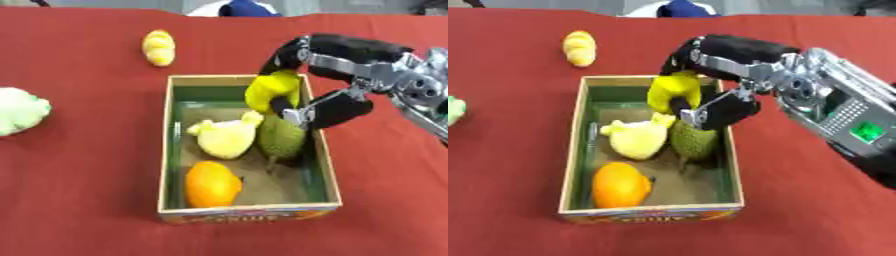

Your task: Pick up objects on the table and place them in the box.

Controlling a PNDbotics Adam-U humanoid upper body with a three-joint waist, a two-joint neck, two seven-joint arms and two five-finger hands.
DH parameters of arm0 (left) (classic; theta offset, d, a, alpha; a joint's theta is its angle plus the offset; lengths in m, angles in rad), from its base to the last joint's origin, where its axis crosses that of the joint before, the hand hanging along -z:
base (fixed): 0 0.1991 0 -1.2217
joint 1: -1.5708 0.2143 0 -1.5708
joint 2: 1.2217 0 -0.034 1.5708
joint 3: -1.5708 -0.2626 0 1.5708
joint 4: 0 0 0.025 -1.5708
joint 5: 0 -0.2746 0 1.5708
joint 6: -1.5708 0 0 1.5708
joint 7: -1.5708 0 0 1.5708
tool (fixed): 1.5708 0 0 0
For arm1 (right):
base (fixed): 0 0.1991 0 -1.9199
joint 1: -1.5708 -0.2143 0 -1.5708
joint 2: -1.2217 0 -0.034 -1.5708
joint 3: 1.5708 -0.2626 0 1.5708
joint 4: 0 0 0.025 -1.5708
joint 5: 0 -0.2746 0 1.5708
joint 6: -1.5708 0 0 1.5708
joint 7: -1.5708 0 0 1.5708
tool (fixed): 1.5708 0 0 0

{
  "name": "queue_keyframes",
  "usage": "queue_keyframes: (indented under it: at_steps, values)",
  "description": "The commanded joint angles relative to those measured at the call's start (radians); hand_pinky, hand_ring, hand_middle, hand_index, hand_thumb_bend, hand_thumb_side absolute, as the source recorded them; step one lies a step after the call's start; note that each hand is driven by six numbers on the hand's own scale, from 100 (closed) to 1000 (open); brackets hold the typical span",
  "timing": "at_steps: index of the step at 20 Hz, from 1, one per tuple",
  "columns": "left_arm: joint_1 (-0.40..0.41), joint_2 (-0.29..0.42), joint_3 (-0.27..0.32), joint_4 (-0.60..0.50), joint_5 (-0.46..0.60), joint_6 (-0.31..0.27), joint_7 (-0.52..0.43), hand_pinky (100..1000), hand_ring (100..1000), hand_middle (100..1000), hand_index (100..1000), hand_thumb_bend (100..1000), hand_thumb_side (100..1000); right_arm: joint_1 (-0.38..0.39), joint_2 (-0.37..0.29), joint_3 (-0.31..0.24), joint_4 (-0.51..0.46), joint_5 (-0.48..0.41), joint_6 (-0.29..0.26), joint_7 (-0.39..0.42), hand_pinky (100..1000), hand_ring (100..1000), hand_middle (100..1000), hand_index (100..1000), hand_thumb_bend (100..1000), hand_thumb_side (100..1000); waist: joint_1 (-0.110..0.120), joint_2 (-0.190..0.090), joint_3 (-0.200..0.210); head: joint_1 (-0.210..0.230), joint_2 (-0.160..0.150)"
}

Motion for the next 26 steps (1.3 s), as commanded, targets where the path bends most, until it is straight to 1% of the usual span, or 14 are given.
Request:
queue_keyframes:
  at_steps: [1,6,7,8,12,22,24,26]
  values:
    - [-0.007,0.022,0.0,-0.016,-0.005,0.0,0.0,770,665,673,845,100,623,-0.019,0.004,0.012,-0.015,0.034,0.007,0.038,800,792,765,856,100,195,0.003,-0.017,0.001,-0.004,0.005]
    - [-0.008,0.021,0.0,-0.016,-0.005,0.0,0.0,770,665,673,845,100,623,-0.019,0.013,0.013,-0.015,0.053,0.003,0.06,800,792,765,856,100,195,0.003,-0.014,0.002,-0.005,0.004]
    - [-0.007,0.021,0.0,-0.016,-0.005,0.0,0.0,770,665,673,845,100,625,-0.017,0.011,0.011,-0.015,0.057,-0.001,0.062,854,880,866,928,100,189,0.003,-0.012,0.002,-0.003,0.005]
    - [-0.007,0.021,0.0,-0.016,-0.005,0.001,0.0,770,665,673,845,100,625,-0.012,0.008,0.005,-0.015,0.062,-0.009,0.065,858,886,873,935,100,185,0.003,-0.01,0.001,-0.002,0.005]
    - [-0.008,0.02,0.0,-0.016,-0.005,0.001,0.001,769,666,674,845,100,624,-0.005,0.006,-0.02,-0.015,0.062,-0.036,0.061,865,890,877,943,100,166,0.004,-0.01,-0.001,0.0,0.004]
    - [-0.008,0.02,0.0,-0.016,-0.007,0.001,-0.002,769,666,675,846,100,624,-0.016,0.01,-0.046,-0.015,0.031,-0.046,0.038,862,883,878,947,100,150,0.009,-0.016,-0.006,0.001,0.0]
    - [-0.007,0.019,0.0,-0.016,-0.007,0.001,-0.003,768,666,675,846,100,624,-0.017,0.012,-0.05,-0.015,0.022,-0.053,0.037,866,890,896,948,100,153,0.009,-0.016,-0.007,0.002,0.001]
    - [-0.008,0.019,0.0,-0.016,-0.007,0.001,-0.004,769,666,675,846,100,624,-0.015,0.012,-0.044,-0.015,0.013,-0.06,0.056,874,908,930,943,100,159,0.009,-0.016,-0.008,0.002,0.0]
